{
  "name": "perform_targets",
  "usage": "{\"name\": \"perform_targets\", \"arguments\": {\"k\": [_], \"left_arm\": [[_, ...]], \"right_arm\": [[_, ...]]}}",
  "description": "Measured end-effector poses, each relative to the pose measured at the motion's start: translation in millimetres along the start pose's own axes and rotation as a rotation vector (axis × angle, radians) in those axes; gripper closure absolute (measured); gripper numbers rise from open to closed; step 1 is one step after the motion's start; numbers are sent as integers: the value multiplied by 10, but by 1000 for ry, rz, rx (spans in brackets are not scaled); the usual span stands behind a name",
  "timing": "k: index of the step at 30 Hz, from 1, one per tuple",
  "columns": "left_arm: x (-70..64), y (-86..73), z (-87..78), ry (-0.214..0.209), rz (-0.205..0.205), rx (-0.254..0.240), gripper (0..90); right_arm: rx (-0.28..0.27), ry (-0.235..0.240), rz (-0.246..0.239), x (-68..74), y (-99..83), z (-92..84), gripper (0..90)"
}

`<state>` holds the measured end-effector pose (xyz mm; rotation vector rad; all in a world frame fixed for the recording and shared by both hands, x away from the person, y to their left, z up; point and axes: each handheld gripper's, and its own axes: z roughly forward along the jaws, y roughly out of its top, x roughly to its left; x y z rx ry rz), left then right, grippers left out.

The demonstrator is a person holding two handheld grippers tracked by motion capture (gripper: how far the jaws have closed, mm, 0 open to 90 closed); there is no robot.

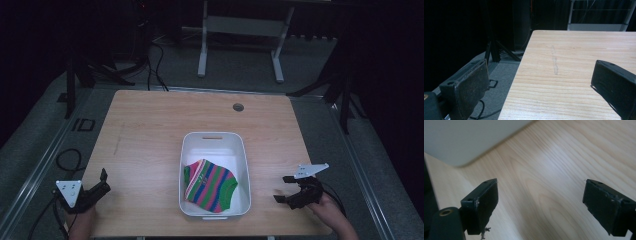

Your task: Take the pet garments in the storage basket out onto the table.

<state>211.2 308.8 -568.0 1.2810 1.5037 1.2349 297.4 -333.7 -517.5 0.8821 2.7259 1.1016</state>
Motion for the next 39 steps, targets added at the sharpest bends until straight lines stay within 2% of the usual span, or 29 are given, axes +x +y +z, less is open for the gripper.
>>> {"name": "perform_targets", "arguments": {"k": [4,7,11,17,22,24,27,35,39], "left_arm": [[3,1,2,1,-2,3,20],[4,2,4,6,-4,6,20],[5,2,3,2,-3,5,20],[4,2,3,3,-1,4,20],[5,2,5,2,-3,6,20],[4,2,4,2,-2,5,20],[4,2,3,1,-1,5,20],[6,2,3,-1,0,4,20],[5,1,3,-3,1,4,20]], "right_arm": [[-13,20,-29,69,175,-10,127],[-17,32,-78,121,323,-6,125],[-13,58,-118,179,525,-25,125],[-42,120,-146,273,798,-73,114],[-46,129,-185,372,991,-54,114],[-32,113,-185,412,1075,-30,114],[-26,135,-194,463,1178,18,114],[2,139,-237,590,1378,233,115],[36,149,-265,667,1465,384,115]]}}
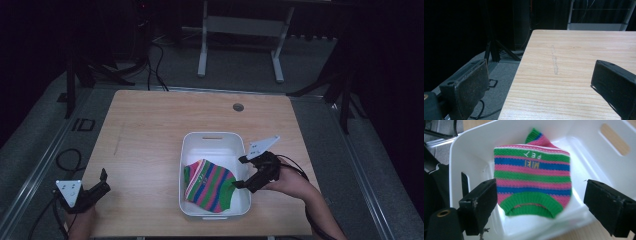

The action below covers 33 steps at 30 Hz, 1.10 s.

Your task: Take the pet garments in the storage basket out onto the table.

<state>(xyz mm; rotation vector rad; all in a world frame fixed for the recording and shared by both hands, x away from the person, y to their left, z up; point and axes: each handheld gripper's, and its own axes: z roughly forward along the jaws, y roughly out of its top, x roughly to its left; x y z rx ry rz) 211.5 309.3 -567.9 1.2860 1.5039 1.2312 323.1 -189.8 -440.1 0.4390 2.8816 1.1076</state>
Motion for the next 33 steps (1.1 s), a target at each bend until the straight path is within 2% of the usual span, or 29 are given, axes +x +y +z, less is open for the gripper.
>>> {"name": "perform_targets", "arguments": {"k": [18,24,33], "left_arm": [[5,-1,0,-8,-1,-2,20],[6,-1,1,-11,-1,-3,20],[6,-1,1,-16,0,-5,20]], "right_arm": [[149,94,-49,80,436,871,129],[213,98,-60,79,555,1137,124],[334,65,-71,72,649,1488,110]]}}
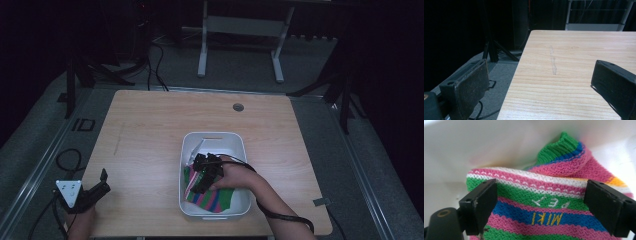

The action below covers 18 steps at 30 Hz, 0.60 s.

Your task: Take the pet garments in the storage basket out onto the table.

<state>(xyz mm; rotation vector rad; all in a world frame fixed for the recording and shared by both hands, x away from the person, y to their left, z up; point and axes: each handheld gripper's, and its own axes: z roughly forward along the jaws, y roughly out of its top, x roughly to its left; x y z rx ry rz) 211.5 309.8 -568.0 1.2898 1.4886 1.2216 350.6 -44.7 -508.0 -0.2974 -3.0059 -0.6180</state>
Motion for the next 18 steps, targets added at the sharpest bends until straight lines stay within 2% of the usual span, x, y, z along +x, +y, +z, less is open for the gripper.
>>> {"name": "perform_targets", "arguments": {"k": [5,8,10,13,14,15,16,18], "left_arm": [[2,0,-1,-1,-1,0,20],[1,-1,-1,-1,0,-1,20],[2,-1,0,-1,-1,0,20],[1,0,0,0,-1,1,20],[2,-1,-1,2,-2,0,20],[2,-1,-1,2,-2,0,20],[2,-1,-2,3,-3,-1,20],[1,-1,-3,5,-2,-1,20]], "right_arm": [[43,3,-12,10,42,132,110],[66,-20,-73,51,46,184,142],[60,-36,-77,79,44,195,245],[66,-78,-111,130,48,157,557],[70,-84,-116,143,54,141,610],[70,-84,-116,143,54,141,610],[52,-88,-121,162,30,98,656],[26,-95,-113,151,-10,23,670]]}}
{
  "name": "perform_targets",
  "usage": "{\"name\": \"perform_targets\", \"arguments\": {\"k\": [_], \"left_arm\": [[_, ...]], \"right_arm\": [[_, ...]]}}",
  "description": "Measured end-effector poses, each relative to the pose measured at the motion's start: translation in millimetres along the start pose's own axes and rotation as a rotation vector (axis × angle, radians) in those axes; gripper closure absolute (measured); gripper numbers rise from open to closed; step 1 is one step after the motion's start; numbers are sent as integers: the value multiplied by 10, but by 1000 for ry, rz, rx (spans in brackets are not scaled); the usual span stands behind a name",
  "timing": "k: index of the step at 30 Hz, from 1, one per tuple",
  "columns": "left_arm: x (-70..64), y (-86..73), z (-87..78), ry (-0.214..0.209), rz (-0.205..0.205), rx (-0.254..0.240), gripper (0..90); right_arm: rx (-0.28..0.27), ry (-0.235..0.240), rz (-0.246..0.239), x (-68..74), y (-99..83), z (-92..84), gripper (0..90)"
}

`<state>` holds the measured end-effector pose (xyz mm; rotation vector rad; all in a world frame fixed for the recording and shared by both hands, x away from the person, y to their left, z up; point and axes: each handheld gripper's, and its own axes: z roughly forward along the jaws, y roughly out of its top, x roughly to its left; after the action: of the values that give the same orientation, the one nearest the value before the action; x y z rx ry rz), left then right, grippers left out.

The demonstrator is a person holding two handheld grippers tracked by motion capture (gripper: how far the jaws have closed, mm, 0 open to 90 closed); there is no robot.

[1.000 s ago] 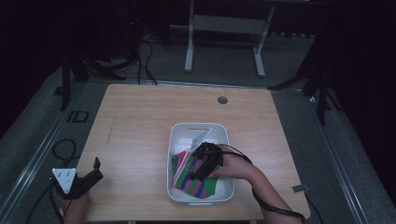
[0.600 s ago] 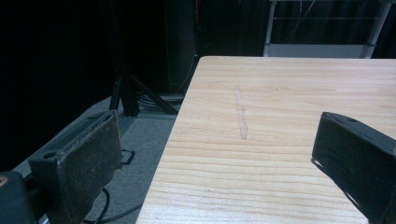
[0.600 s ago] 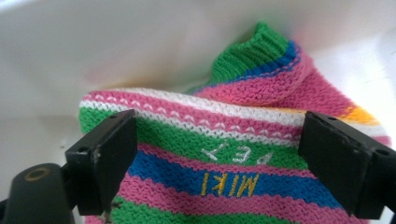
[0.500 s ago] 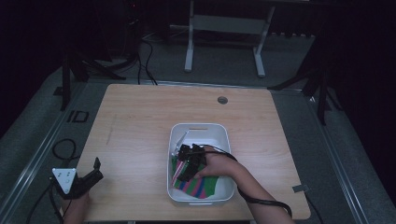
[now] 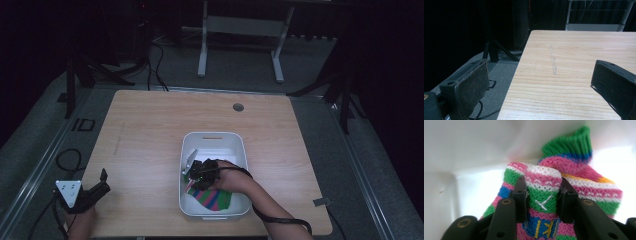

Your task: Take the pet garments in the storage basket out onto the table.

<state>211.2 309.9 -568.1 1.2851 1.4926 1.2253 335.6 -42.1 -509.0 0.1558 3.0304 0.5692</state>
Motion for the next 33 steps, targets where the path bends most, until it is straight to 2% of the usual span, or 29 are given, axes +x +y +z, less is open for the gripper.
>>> {"name": "perform_targets", "arguments": {"k": [6,11,18,24,25,27,32,33], "left_arm": [[-1,1,1,1,1,1,20],[-5,0,-1,6,2,0,20],[-4,0,-1,6,1,1,20],[-1,0,0,9,-2,1,20],[-2,1,0,9,3,1,20],[-2,2,1,10,2,4,20],[-1,2,2,11,1,4,20],[-1,2,2,11,1,4,20]], "right_arm": [[-85,-20,24,5,-137,-298,682],[-193,-24,56,-45,-231,-568,683],[-267,-71,73,-62,-268,-887,683],[-366,-90,88,-83,-306,-1224,682],[-366,-90,88,-83,-306,-1224,682],[-406,-111,101,-97,-325,-1376,682],[-464,-150,122,-130,-390,-1643,682],[-464,-150,122,-130,-390,-1643,682]]}}
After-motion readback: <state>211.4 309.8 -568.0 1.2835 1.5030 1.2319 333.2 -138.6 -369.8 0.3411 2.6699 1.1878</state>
